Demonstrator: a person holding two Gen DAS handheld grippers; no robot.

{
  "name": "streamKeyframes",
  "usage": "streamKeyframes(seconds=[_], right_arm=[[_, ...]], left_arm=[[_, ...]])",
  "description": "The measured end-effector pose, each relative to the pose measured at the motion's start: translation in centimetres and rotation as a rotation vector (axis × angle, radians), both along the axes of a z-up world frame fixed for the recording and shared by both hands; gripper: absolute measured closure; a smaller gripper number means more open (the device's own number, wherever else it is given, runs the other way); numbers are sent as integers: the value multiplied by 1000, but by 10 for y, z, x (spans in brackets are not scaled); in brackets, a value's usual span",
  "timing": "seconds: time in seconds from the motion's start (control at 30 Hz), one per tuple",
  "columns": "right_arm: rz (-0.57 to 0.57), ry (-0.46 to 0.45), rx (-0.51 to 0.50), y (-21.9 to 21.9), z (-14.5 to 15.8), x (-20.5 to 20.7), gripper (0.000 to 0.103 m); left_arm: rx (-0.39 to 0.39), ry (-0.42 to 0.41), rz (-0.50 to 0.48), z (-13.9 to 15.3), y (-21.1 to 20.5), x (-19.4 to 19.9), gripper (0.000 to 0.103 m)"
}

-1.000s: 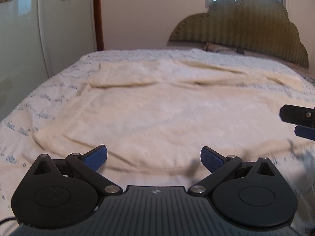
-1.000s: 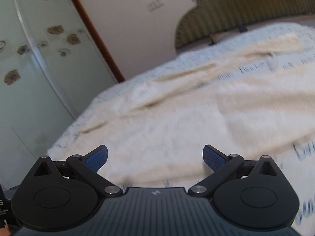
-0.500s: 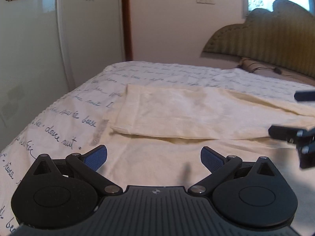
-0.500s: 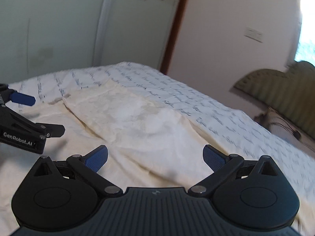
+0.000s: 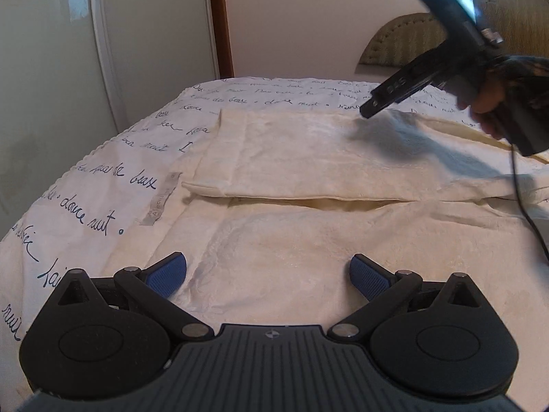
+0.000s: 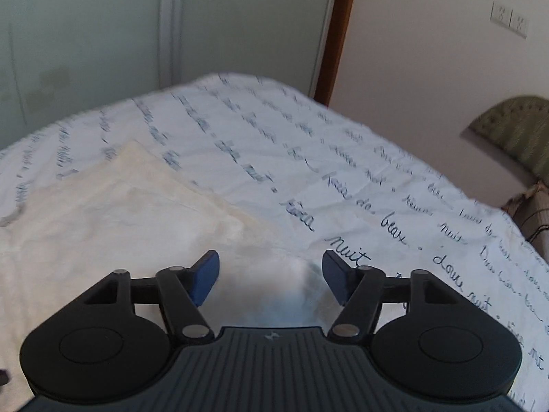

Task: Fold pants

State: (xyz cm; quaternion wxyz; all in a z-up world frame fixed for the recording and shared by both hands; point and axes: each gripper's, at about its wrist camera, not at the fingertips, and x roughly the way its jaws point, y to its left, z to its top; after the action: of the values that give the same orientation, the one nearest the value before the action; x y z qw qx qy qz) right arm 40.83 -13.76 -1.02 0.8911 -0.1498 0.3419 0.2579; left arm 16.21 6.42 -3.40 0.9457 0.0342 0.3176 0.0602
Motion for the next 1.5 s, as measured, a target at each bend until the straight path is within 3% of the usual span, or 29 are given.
streamKeyframes(seconds=[0.2,0.27,0.3,0.33,0.37,0.57,0.73,0.87,1.0,1.1,1.2,1.27,1.33,1.4,1.43,1.47,1.5], right_arm=[[39,135,49,-6,-26,36,41],[58,170,82,-8,-27,39,52],[69,167,85,-8,-26,37,74],[89,161,92,-8,-23,33,90],[95,148,84,-5,-21,28,91],[136,-144,-130,24,-3,-39,95],[191,-315,-214,29,24,-110,95],[238,-384,-229,24,47,-172,95],[291,-415,-272,20,53,-236,95],[316,-400,-278,21,43,-271,95],[279,-373,-235,18,32,-276,95],[237,-360,-183,20,27,-271,95],[217,-389,-192,22,21,-270,95],[209,-414,-236,24,12,-274,94],[210,-428,-267,25,7,-277,92],[210,-447,-304,27,1,-278,90],[205,-460,-334,26,-3,-279,81]], left_arm=[[-14,3,-2,-1,2,1,0],[-15,3,-2,-1,1,2,0],[-16,3,-2,-1,0,1,0],[-16,3,-1,-1,0,1,0],[-15,3,-1,-1,0,1,0],[-38,-6,1,1,5,1,0],[-127,-89,61,16,22,-10,1],[-312,-206,99,40,49,-26,1],[-686,-277,68,52,85,-36,0],[-876,-225,63,50,98,-20,0],[-958,-125,110,36,104,9,1],[-1011,-67,178,23,112,21,7],[-1077,-43,223,11,122,28,25],[-1126,-10,232,3,131,34,59],[-1133,-5,234,2,133,34,64],[-1125,-11,235,2,136,33,76],[-1106,-20,231,2,137,35,87]])
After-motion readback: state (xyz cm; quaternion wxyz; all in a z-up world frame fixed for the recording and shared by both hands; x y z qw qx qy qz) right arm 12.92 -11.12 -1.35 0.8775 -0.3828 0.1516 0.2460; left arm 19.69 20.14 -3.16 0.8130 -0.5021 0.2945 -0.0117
